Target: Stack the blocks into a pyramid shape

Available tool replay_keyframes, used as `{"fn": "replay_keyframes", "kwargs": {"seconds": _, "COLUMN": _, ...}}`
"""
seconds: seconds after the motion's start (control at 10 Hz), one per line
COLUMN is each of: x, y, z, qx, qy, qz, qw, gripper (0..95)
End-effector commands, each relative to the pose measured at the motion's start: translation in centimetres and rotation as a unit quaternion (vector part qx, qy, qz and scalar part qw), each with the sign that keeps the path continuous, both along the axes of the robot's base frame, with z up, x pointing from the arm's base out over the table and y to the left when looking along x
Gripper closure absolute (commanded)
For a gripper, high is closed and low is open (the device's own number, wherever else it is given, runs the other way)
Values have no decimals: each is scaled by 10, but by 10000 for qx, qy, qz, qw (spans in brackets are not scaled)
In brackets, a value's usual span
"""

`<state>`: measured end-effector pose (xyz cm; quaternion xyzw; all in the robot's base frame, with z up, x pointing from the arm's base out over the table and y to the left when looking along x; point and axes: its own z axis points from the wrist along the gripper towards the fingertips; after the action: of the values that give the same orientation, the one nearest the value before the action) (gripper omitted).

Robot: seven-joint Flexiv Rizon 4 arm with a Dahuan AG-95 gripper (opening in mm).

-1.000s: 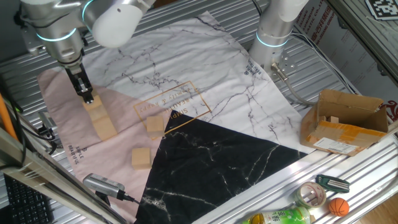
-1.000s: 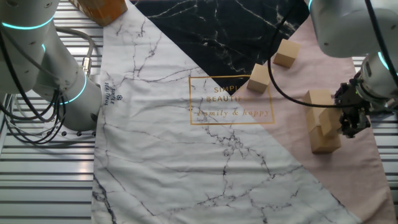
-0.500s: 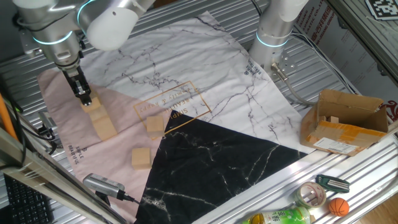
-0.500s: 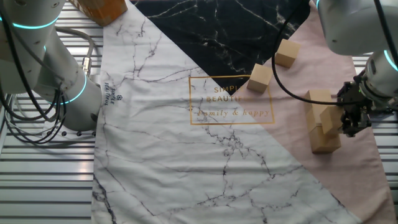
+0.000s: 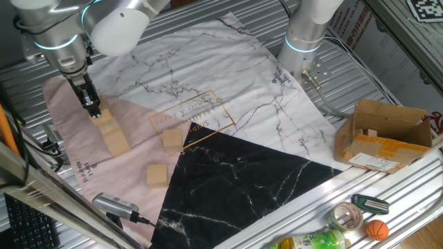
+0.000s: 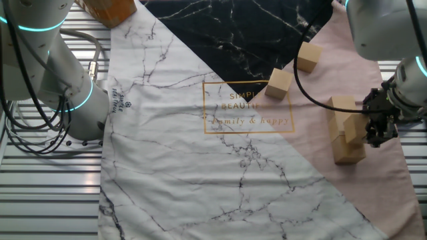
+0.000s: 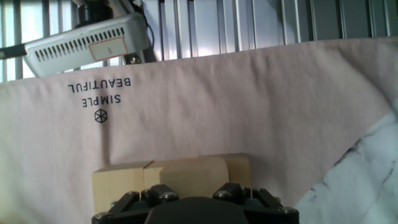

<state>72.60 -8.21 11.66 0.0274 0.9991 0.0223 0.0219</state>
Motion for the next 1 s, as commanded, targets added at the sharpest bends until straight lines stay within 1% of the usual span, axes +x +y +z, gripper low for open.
{"fn": "replay_keyframes", "kwargs": {"seconds": 0.1, "x": -4, "y": -1, "z": -2, "qx": -19, "qy": -18, "qz": 5, "qw": 10000, "gripper": 950}}
{"fn": "replay_keyframes", "kwargs": {"seconds": 0.5, "x": -9, "y": -2, "z": -6, "qx": -43, "qy": -33, "qz": 34, "qw": 10000, "gripper": 950}}
{"fn": "replay_keyframes", "kwargs": {"seconds": 1.0, "x": -7, "y": 0, "z": -9, "qx": -38, "qy": -51, "qz": 37, "qw": 10000, "gripper": 950}}
